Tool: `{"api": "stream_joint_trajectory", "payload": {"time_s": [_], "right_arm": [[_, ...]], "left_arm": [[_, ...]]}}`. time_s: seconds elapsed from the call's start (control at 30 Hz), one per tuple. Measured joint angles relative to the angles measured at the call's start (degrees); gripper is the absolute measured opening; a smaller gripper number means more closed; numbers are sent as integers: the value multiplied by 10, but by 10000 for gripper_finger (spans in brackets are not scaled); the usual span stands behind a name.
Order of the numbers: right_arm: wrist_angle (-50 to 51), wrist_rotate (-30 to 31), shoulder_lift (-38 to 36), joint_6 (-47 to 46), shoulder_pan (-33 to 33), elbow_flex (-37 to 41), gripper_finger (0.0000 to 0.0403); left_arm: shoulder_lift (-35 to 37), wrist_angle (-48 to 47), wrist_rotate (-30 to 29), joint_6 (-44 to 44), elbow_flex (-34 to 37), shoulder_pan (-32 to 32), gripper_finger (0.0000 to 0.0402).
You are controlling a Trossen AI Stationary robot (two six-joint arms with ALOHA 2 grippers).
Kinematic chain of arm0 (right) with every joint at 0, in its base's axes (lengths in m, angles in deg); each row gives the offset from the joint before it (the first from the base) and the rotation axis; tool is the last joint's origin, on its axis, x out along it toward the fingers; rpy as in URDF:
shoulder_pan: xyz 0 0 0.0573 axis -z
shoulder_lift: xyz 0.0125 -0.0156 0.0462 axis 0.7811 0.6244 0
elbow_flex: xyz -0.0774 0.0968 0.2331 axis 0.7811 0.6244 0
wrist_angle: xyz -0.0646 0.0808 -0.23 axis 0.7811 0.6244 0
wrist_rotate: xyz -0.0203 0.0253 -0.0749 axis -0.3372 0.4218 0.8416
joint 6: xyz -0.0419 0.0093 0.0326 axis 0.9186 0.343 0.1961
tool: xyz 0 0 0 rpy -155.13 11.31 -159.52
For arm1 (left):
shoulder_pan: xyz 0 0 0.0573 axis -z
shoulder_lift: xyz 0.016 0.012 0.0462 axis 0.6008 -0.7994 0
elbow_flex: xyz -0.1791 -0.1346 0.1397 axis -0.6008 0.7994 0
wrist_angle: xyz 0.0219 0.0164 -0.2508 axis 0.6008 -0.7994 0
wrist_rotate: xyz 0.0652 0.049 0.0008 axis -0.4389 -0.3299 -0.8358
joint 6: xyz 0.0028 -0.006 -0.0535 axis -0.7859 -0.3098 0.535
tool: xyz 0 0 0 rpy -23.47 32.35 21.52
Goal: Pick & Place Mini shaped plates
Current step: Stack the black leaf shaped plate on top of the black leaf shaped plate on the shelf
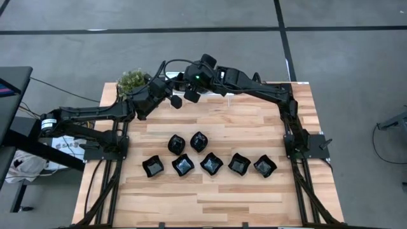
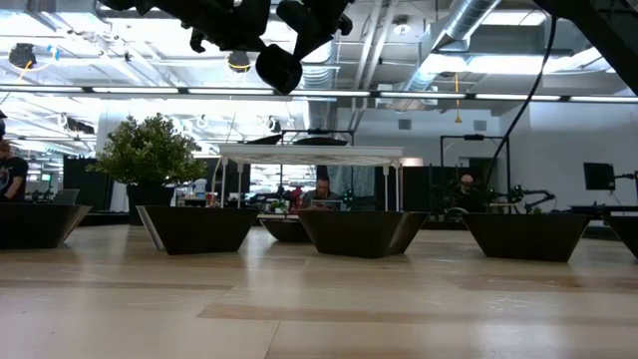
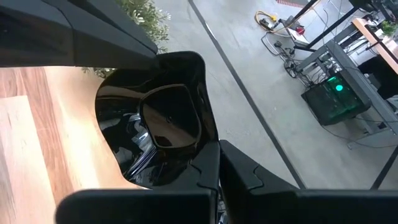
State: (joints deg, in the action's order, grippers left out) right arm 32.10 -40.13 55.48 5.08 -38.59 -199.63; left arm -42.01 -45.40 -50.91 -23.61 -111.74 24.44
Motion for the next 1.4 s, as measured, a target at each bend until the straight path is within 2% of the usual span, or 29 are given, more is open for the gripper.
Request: {"api": "stream_joint_trajectory", "payload": {"time_s": [0.23, 0.57, 0.7, 0.87, 1.07, 1.4], "right_arm": [[0, -2, 0, 0, 0, 0, 0], [-3, -6, 0, 0, -1, 0, 0], [-3, -6, 0, 9, 0, 0, 0], [-3, -4, 0, 9, 0, 0, 0], [-1, -4, 0, 12, 0, 0, 0], [-5, -2, 0, 20, 0, 0, 0]], "left_arm": [[0, 0, 1, -1, 0, 0, 12], [0, 0, 7, -2, 0, -3, 78], [0, 0, 6, -2, 0, -3, 91], [0, 0, 5, -2, 0, -3, 76], [0, 0, 1, -2, 0, -4, 12], [0, 0, 3, -2, 0, -4, 4]]}}
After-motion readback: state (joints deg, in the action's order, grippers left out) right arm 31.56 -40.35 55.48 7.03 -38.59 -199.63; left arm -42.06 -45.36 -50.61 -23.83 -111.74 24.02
